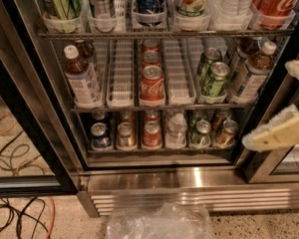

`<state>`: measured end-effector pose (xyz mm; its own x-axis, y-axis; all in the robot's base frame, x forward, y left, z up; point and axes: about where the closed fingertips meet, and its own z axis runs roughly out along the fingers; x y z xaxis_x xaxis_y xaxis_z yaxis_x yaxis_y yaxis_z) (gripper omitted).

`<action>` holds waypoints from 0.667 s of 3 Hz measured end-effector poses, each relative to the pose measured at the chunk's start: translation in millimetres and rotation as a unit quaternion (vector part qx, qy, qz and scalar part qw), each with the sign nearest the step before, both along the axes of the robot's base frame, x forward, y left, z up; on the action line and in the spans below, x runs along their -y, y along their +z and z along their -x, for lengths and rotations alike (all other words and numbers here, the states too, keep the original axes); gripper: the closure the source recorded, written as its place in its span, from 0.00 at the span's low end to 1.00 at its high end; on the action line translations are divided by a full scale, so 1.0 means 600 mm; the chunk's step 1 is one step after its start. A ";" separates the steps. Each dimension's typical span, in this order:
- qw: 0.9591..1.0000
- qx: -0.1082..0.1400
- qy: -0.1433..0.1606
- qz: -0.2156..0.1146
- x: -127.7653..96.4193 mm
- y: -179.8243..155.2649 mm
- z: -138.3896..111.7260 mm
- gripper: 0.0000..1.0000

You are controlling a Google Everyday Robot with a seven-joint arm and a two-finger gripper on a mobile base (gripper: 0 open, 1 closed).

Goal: Pick water bottle from top shelf of fridge

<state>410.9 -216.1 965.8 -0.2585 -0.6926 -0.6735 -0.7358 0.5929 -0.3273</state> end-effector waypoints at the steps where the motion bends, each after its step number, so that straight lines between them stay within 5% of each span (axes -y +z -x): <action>1: 0.993 0.060 -0.040 -0.095 -0.022 0.053 -0.044 0.00; 2: 0.976 0.127 -0.052 -0.171 -0.048 0.125 -0.086 0.00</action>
Offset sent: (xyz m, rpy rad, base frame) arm 0.0759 0.0521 0.1608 0.7641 -0.4188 -0.1440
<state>462.6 -187.2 1040.9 -0.1108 -0.3949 -0.9120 -0.5872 0.7664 -0.2605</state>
